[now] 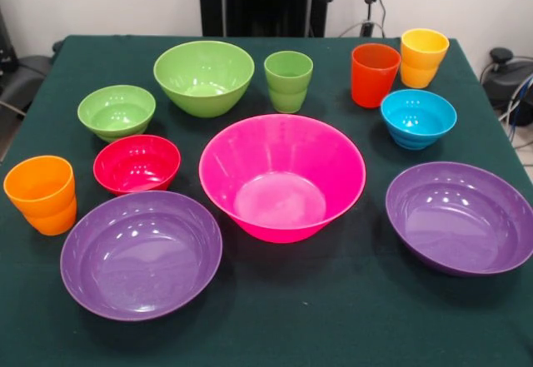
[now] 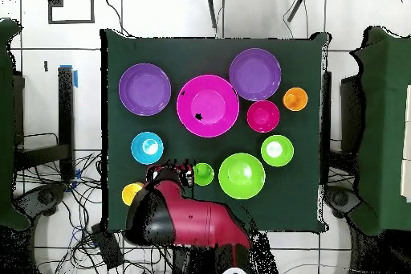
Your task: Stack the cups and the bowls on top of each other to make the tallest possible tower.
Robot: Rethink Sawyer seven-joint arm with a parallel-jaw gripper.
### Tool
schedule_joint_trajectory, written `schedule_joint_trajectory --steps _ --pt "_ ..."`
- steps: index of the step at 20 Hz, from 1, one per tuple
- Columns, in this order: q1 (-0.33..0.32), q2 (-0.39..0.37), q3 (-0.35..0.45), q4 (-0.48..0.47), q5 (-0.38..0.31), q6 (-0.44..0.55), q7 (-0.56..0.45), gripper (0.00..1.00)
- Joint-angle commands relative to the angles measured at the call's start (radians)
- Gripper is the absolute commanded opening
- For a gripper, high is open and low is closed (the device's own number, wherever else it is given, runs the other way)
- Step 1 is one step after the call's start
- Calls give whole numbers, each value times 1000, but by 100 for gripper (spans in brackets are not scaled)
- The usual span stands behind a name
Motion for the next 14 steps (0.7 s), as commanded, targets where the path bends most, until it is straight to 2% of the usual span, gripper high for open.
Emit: schedule_joint_trajectory --steps 1,4,9,14 --pt "-27 18 43 -44 15 280 79 100" --pt "4 76 9 -161 28 321 100 100" --pt "-16 193 14 -338 25 388 100 100" --pt "0 273 -12 -441 21 399 144 100"
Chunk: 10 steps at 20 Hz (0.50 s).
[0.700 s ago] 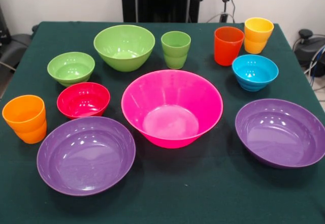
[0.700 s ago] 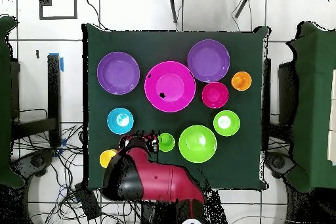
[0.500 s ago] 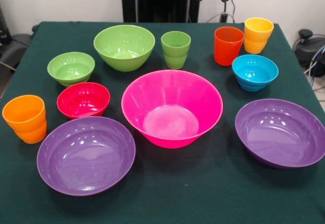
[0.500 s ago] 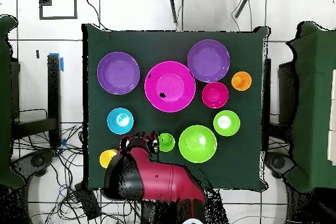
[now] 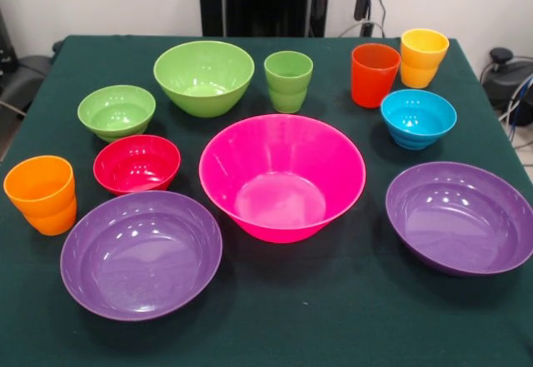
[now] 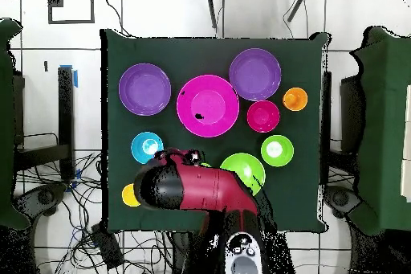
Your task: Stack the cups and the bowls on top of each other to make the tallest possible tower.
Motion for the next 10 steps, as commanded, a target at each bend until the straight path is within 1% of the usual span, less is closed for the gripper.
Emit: schedule_joint_trajectory --steps 1,4,7,9,10 --pt "0 184 8 -239 18 96 145 100" --pt "-20 218 32 -276 9 108 106 100" --pt "-66 283 83 -286 -3 29 63 100" --pt "-79 295 90 -293 -18 15 49 100" --pt "-93 297 104 -293 -17 25 38 100"
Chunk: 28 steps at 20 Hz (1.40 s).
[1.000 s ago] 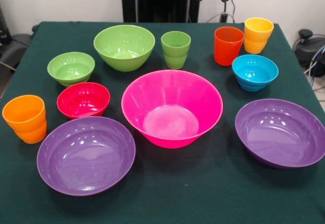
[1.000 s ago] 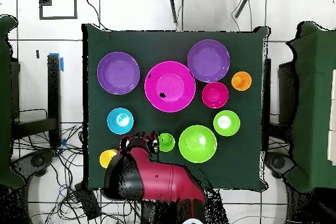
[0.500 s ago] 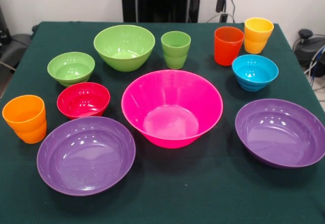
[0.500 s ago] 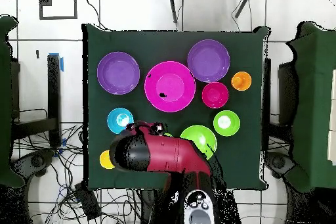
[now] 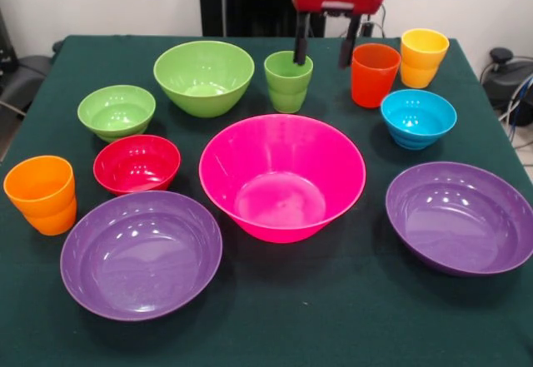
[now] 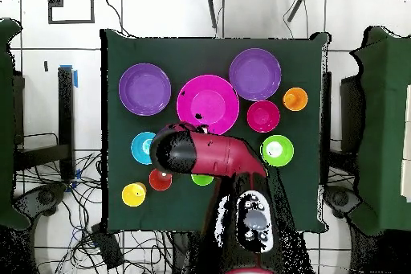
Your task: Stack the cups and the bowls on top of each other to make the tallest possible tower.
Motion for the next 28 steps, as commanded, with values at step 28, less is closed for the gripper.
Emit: schedule_joint_trajectory --steps 28 --pt "-192 219 306 -270 -135 207 -140 100"
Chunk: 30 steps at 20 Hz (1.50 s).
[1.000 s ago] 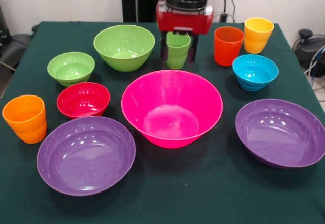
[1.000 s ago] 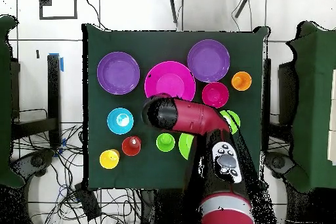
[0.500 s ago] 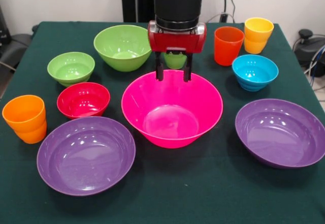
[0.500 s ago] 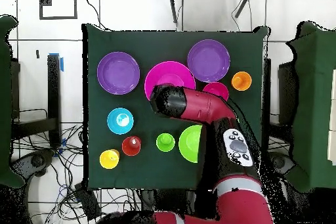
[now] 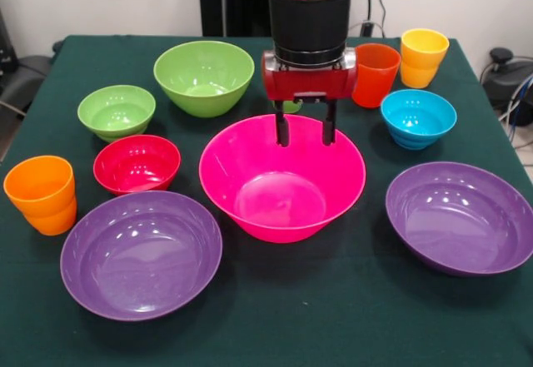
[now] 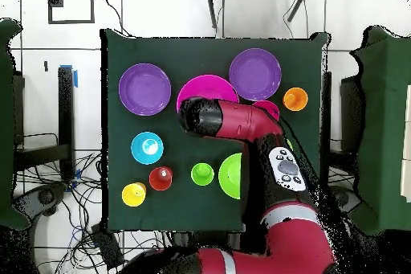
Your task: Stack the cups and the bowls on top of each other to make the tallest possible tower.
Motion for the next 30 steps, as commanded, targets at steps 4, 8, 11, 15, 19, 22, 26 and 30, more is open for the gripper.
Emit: schedule_joint_trajectory --steps 4,8,11,15,19,22,26,30 --pt "-12 27 123 -60 -87 136 -113 100" --pt "-8 20 121 -59 -91 143 -98 100" --pt "-7 21 123 -60 -92 143 -92 100" --pt "25 -24 60 -22 -55 111 41 100" --pt "88 -101 -35 23 23 137 226 100" --pt "120 -117 -83 34 41 142 278 100" --pt "173 -134 -158 51 68 176 352 100" --pt "201 -135 -190 79 96 186 397 100"
